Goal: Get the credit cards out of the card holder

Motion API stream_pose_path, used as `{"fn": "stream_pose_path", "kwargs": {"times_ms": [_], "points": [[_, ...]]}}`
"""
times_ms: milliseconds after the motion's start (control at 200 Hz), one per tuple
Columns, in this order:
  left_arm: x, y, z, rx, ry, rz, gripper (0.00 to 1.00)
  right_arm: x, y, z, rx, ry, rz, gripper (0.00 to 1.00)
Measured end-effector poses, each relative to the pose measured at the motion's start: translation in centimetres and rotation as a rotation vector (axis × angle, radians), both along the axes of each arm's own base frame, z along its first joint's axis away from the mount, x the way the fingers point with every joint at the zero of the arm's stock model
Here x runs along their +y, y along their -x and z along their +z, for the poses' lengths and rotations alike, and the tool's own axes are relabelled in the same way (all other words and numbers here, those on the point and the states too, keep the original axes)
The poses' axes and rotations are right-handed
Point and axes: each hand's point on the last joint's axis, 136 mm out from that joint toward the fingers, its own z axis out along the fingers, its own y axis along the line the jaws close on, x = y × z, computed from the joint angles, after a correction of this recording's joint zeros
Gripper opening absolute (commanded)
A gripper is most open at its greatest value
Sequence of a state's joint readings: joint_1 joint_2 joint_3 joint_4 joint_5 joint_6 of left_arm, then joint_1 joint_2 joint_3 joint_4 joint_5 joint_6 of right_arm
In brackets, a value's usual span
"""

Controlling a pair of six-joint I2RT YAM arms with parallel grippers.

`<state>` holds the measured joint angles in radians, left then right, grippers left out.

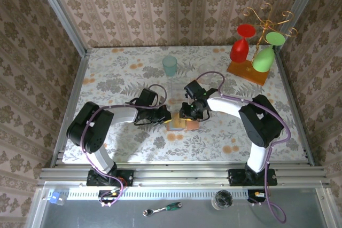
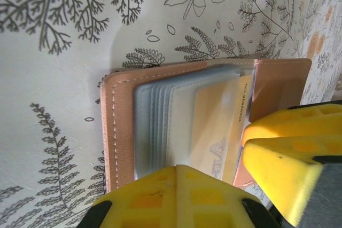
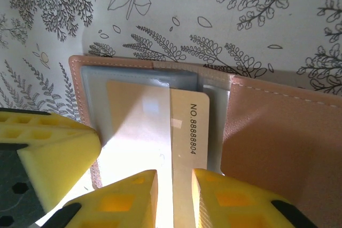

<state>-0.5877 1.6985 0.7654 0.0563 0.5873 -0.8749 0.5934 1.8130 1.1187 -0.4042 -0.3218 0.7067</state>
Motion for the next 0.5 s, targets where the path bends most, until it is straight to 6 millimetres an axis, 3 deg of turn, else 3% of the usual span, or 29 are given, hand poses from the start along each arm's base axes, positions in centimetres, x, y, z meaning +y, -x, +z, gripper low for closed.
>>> {"fn": "stream_pose_path", "kwargs": {"times_ms": [245, 500], "points": [[-0.1, 0.0, 0.3, -0.004, 0.003, -0.001, 0.0, -0.8, -0.1, 0.7, -0.01, -0.007, -0.019, 0.24], [-1.0, -0.1, 1.1, -0.017, 0.012, -0.02, 0.0, -1.7, 0.4, -0.4, 0.018, -0.031, -0.034, 0.25]]}}
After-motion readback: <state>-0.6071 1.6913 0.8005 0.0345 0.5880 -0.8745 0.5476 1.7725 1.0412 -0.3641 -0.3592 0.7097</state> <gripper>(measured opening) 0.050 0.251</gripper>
